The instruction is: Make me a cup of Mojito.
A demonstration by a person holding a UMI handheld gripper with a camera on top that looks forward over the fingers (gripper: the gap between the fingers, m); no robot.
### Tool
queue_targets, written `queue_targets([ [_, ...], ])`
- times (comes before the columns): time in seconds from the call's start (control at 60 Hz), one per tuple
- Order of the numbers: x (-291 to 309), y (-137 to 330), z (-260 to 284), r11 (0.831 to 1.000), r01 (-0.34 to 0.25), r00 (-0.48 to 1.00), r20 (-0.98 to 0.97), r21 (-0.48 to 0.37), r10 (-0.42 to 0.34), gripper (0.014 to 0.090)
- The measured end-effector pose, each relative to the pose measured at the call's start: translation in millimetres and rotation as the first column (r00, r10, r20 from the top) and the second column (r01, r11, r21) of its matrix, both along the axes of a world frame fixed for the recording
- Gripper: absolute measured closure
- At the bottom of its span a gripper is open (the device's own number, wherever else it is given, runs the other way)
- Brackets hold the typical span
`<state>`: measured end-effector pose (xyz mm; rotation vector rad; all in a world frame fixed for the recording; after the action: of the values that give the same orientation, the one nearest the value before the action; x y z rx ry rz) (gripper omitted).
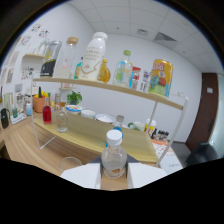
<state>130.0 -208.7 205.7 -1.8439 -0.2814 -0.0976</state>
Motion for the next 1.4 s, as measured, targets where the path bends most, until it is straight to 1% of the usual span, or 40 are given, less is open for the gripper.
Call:
queue_targets([
  [0.083,7,2,-39,0.997,0.024,0.991,-0.128,-0.079,-0.034,0.0700],
  [0.2,19,7,-95,0.981,0.057,0.968,-0.230,-0.188,-0.100,0.0701],
  [0.267,24,10,-122,0.970,0.071,0.961,-0.245,-0.233,-0.129,0.0700],
  [0.383,27,10,-154,0.954,0.070,0.960,-0.240,-0.292,-0.144,0.0700],
  [0.7,31,2,-194,0.922,0.070,0.969,-0.193,-0.381,-0.153,0.0698],
  [0.733,32,2,-194,0.925,0.074,0.969,-0.192,-0.373,-0.155,0.0698],
  [0.833,33,1,-195,0.924,0.092,0.971,-0.174,-0.371,-0.166,0.0692],
  [0.917,36,-1,-197,0.920,0.111,0.971,-0.157,-0.377,-0.182,0.0684],
  [0.983,38,-5,-199,0.911,0.129,0.968,-0.151,-0.391,-0.202,0.0676],
  [1.017,38,-7,-199,0.909,0.135,0.966,-0.153,-0.395,-0.210,0.0648],
  [1.083,41,-12,-196,0.905,0.152,0.962,-0.149,-0.397,-0.227,0.0551],
  [1.117,40,-14,-191,0.906,0.155,0.961,-0.153,-0.394,-0.231,0.0525],
  [1.183,39,-20,-178,0.910,0.164,0.959,-0.155,-0.381,-0.238,0.0342],
  [1.217,39,-24,-170,0.911,0.170,0.958,-0.154,-0.375,-0.242,0.0231],
  [1.233,39,-25,-165,0.913,0.174,0.957,-0.155,-0.369,-0.245,0.0189],
  [1.25,39,-27,-159,0.916,0.179,0.956,-0.158,-0.359,-0.248,0.0182],
  [1.283,37,-30,-146,0.923,0.187,0.953,-0.165,-0.337,-0.253,0.0198],
  [1.333,34,-38,-126,0.928,0.201,0.951,-0.164,-0.313,-0.261,0.0198],
  [1.367,32,-44,-114,0.932,0.204,0.953,-0.156,-0.299,-0.259,0.0194],
  [1.4,29,-49,-99,0.940,0.206,0.956,-0.147,-0.272,-0.252,0.0194],
])
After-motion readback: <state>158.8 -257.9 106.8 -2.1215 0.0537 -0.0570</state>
